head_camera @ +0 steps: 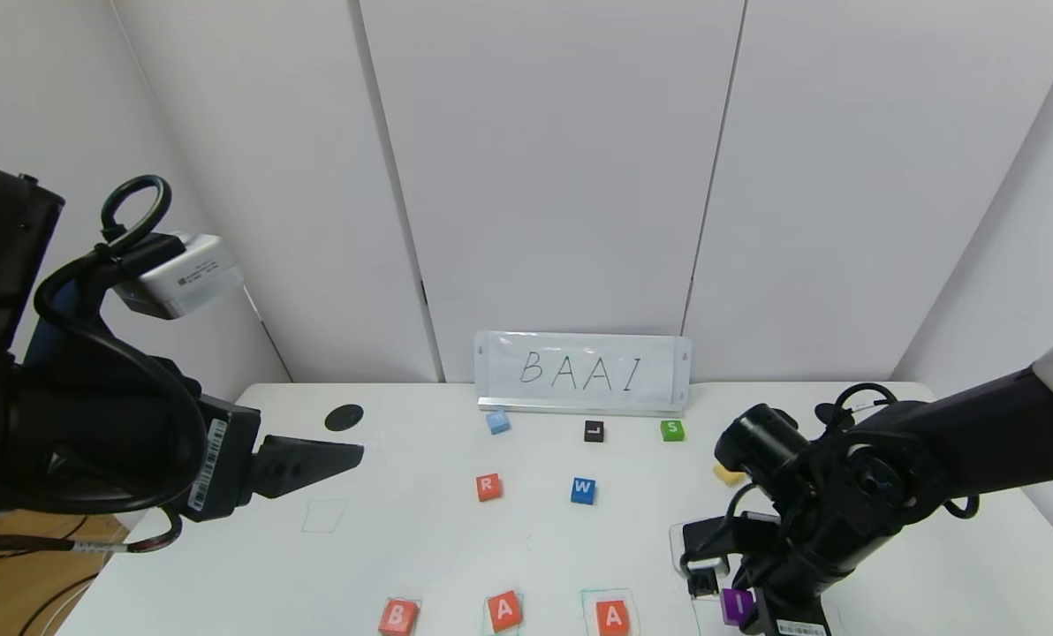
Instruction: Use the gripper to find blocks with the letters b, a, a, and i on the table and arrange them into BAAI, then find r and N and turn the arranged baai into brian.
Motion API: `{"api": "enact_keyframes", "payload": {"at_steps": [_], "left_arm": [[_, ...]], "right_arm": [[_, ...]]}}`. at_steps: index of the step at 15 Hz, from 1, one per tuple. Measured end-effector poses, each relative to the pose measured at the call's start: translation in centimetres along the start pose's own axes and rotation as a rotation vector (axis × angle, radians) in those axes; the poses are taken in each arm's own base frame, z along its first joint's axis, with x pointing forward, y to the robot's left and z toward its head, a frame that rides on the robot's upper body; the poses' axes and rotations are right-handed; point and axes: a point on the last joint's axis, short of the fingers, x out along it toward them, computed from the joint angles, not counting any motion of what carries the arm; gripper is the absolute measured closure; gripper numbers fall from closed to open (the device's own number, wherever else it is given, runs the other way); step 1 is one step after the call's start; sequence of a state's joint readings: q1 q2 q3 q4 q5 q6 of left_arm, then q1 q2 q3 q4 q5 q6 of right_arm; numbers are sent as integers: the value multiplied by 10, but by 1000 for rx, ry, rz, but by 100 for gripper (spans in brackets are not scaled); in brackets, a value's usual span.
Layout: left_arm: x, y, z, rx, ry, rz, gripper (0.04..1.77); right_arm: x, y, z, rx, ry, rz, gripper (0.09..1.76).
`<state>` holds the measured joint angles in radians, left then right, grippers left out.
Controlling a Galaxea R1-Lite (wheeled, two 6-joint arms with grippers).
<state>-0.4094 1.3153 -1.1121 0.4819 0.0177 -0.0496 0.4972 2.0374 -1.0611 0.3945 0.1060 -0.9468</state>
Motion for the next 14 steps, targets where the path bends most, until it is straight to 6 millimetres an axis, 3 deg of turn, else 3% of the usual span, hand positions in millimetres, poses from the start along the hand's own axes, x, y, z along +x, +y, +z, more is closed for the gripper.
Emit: {"api": "enact_keyframes", "payload": {"at_steps": [4, 14], "left_arm": [[4, 0, -1, 3, 13, 0, 9], [6, -2, -4, 33, 29, -4, 9]], "right_arm": [[3, 4, 0, -82, -14, 54, 132], [24, 0, 4, -96, -8, 58, 132]]}}
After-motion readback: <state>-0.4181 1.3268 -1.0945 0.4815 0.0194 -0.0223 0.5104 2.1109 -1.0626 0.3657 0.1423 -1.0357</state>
